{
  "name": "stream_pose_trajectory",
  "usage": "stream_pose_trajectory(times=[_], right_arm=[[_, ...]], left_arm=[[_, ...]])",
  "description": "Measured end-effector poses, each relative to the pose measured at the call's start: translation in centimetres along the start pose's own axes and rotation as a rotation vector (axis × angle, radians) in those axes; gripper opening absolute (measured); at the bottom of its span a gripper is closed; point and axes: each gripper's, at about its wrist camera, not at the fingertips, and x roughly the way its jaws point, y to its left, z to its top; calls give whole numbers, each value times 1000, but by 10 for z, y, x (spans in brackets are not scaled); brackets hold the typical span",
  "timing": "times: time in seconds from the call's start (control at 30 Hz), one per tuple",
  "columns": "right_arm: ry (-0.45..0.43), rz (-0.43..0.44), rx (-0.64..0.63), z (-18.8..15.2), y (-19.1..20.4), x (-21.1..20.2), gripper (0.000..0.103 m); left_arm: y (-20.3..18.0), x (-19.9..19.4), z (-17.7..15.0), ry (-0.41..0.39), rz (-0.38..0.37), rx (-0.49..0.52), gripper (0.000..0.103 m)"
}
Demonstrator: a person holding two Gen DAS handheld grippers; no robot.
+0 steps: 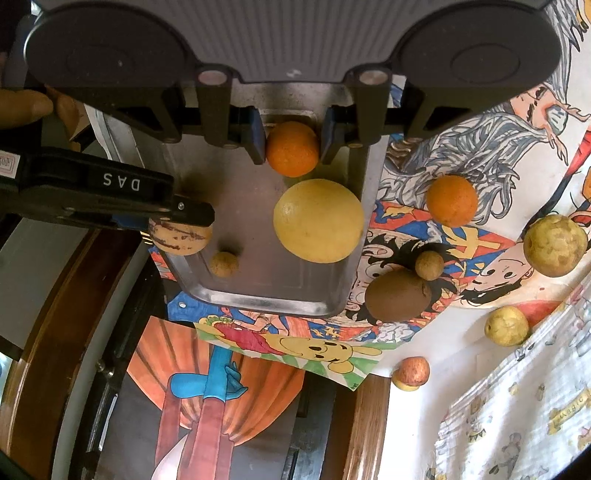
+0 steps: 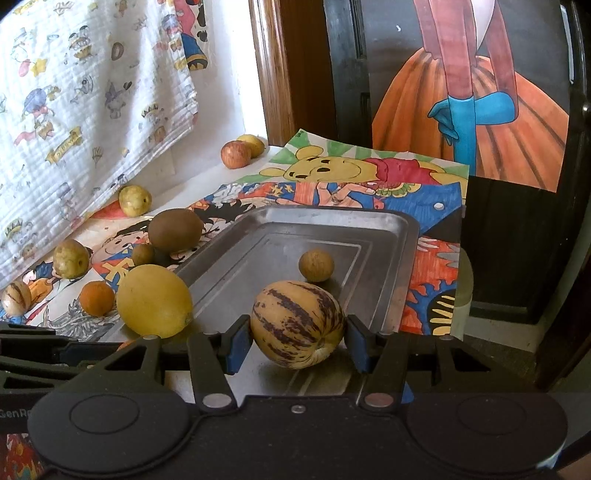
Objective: Organize fruits
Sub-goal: 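Lower the mandarin into the tray with the left tool while the right tool sets the melon beside it, then withdraw both tools from the tray toward the remaining fruits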
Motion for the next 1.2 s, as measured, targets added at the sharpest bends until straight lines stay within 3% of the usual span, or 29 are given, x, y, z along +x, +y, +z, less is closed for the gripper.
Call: stream_pose_trajectory(times=[0.63, 0.97, 1.2], right_arm=[[0, 10, 1, -1, 2, -4, 58], [-25, 16, -2, -1, 8, -25, 64], [-52, 20, -6, -3, 14, -49, 76]], left_arm=[[1, -2, -1, 18, 1, -16, 37], [3, -26, -4, -20, 27, -41, 41], [8, -52, -8, -78, 68, -72, 71]])
